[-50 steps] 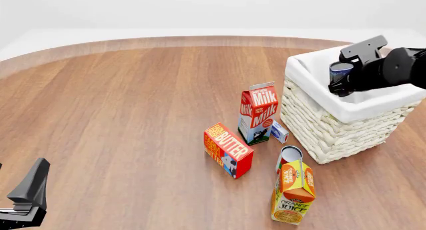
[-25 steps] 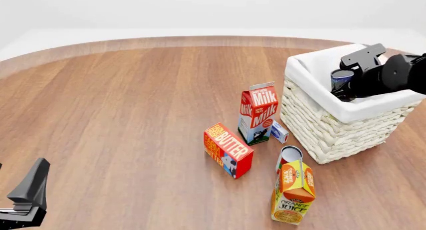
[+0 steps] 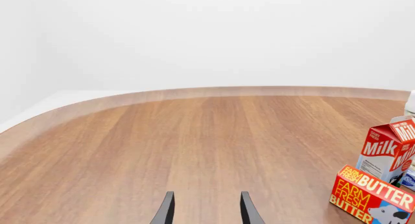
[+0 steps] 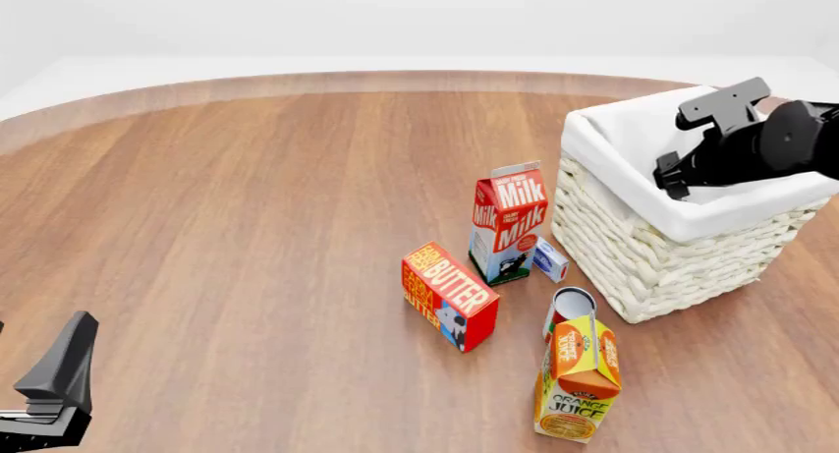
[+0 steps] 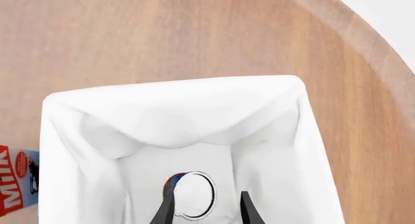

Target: Pick up the alphabet soup, and put it in the basket.

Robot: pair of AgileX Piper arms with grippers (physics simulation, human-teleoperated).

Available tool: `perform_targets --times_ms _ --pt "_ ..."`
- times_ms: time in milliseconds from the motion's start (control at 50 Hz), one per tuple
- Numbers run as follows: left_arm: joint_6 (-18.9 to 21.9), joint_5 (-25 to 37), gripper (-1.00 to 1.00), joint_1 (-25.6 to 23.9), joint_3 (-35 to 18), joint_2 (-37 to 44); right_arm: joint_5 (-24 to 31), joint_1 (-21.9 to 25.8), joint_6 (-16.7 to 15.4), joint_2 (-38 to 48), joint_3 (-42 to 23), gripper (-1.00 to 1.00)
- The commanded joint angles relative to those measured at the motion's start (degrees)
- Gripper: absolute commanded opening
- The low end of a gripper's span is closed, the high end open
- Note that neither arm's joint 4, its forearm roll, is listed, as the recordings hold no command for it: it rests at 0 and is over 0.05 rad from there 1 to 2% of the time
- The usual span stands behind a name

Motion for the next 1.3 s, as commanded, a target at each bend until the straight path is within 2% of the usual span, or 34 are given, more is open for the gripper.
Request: perform_targets --times_ms 20,800,1080,1220,1300 --pt "0.0 0.0 1.00 0.0 0.0 0.0 -0.2 0.3 1.1 -2.1 1.2 1.00" --pt "0.0 0.0 1.00 0.0 0.0 0.0 -2.2 1.4 7.0 -15.2 7.4 1.00" --pt "0.0 0.0 1.00 0.0 0.0 0.0 -5.6 3.3 9.3 -24.3 15.5 1.00" --pt "0.0 0.0 1.00 0.0 0.0 0.0 -6.6 2.6 8.9 -28.0 18.1 1.00" --pt "0.0 0.0 1.00 0.0 0.0 0.0 -6.9 2.5 10.0 -30.1 19.6 1.00"
